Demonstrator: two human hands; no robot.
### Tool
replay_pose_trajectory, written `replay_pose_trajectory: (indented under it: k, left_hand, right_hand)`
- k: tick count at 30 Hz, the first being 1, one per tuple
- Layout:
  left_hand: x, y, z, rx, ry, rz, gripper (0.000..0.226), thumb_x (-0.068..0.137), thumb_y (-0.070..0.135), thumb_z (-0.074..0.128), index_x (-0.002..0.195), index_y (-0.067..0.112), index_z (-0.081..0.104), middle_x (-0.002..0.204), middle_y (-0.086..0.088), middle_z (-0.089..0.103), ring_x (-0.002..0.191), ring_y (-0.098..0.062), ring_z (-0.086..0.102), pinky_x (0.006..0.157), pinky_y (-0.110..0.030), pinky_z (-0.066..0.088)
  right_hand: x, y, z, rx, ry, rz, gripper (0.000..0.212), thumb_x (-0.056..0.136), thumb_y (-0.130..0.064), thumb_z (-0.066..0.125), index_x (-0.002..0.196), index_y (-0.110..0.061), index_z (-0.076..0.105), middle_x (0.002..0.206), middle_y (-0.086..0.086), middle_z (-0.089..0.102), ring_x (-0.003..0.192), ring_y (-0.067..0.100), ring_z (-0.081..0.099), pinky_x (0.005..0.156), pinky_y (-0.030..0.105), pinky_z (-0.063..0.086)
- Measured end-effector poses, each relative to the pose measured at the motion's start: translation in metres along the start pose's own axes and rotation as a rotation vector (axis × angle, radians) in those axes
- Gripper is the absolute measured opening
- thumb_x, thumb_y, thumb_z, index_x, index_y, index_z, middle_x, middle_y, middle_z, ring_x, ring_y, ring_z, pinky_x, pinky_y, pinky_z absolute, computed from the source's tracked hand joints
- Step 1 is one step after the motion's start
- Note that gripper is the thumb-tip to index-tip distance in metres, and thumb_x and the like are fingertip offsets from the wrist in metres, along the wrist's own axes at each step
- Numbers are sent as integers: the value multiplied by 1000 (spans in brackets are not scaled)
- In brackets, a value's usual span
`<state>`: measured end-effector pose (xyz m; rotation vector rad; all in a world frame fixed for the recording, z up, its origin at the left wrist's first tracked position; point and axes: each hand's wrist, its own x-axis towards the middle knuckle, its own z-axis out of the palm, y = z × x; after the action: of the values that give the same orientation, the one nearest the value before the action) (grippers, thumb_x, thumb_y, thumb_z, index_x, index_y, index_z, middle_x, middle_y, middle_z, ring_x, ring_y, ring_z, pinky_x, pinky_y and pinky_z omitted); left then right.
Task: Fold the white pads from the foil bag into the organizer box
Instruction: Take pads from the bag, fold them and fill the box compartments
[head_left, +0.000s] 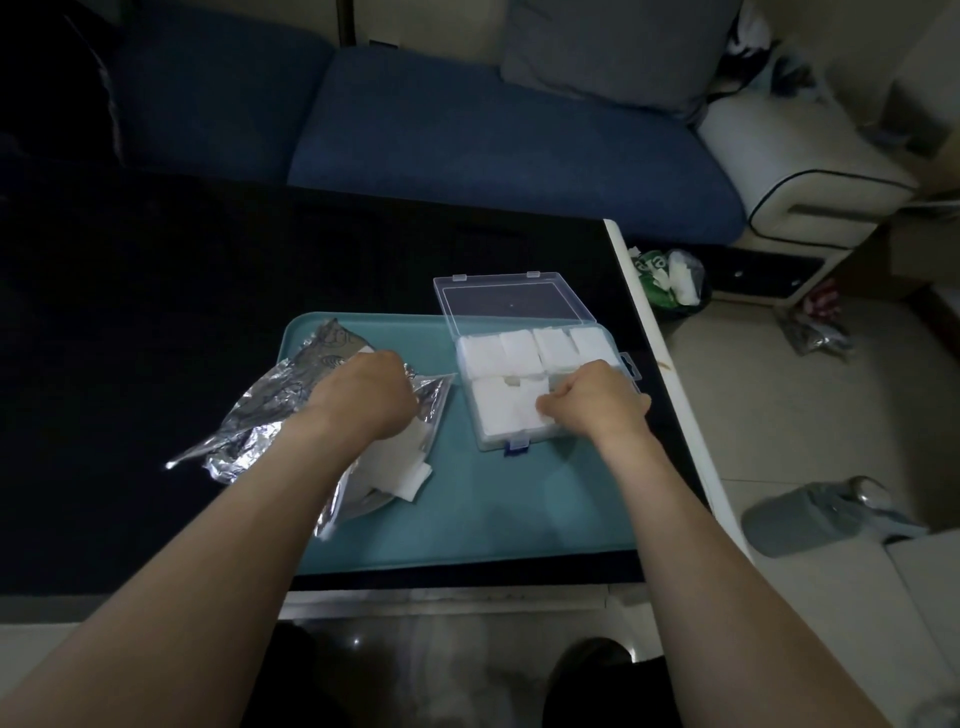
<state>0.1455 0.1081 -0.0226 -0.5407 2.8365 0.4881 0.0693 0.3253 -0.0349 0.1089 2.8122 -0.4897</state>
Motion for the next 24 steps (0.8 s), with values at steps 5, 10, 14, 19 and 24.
replay_pose_trajectory:
  k: [5,10,14,19,24]
  left_hand:
    - [0,2,-1,18,6,1,25,96,17,45,115,5,56,124,-18,57,110,-35,57,80,-36,42]
    - [-3,-1,-5,183,141,-62,28,97,22,45,118,8,55,131,-19,51,128,-39,40,103,-53,33]
    - [8,-15,-1,67,97,-81,25,97,21,47,112,5,59,123,-22,58,113,-38,54,88,-43,45]
    - [12,-20,-3,113,102,-59,22,96,9,46,111,0,59,116,-22,61,105,-37,61,72,-34,40]
    - [12,-30,-7,75,139,-24,20,95,12,48,105,1,61,111,-21,64,102,-36,61,72,-33,40]
  right_hand:
    - [0,-2,4,-32,58,-12,20,71,-34,73,84,-19,70,89,-5,71,98,23,62,105,48,35]
    - [-14,-5,-9,119,234,-203,14,79,-31,77,88,-22,74,89,-9,72,89,14,63,96,35,46]
    - [-49,-33,-3,413,176,-536,6,84,-19,77,88,-16,74,78,-11,68,69,-1,62,74,24,54]
    - [-79,-51,44,123,-194,-817,45,86,-28,75,128,-17,63,121,2,60,106,17,60,96,29,47]
    - [-80,-60,69,114,-229,-744,64,94,-23,67,151,-21,40,143,11,41,130,29,45,113,35,34]
